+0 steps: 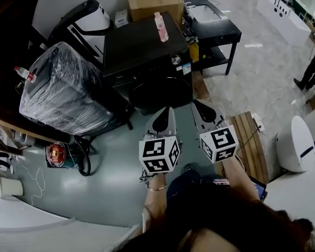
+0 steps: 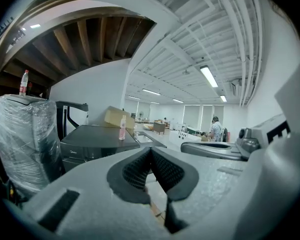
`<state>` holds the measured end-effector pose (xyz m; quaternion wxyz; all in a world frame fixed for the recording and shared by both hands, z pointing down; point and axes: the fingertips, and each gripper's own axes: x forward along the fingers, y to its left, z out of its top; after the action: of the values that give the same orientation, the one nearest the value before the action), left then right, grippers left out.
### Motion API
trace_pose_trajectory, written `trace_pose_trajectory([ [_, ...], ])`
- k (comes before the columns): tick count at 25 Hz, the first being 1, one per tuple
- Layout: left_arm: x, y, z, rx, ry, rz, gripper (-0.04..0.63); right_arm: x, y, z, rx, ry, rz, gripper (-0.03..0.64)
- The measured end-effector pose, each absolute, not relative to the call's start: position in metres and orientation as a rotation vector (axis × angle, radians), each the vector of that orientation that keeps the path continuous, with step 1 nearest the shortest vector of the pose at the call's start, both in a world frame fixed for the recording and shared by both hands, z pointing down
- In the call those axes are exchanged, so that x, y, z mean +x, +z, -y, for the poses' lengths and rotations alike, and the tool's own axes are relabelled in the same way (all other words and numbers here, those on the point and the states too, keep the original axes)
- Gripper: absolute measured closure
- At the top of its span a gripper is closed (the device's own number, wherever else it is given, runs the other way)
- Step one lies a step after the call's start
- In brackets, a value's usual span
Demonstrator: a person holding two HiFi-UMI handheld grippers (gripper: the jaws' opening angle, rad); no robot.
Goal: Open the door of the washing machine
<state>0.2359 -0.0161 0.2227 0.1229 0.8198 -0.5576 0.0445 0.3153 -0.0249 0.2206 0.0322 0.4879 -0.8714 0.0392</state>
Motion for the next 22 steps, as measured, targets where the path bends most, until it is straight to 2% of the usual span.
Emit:
trace_pose_trajectory([
  [22, 0.255, 0.249, 0.122, 2.408, 0.179, 1.498, 0.583, 0.314, 0.250, 0.128, 1.507, 0.158, 2.612, 0.617],
])
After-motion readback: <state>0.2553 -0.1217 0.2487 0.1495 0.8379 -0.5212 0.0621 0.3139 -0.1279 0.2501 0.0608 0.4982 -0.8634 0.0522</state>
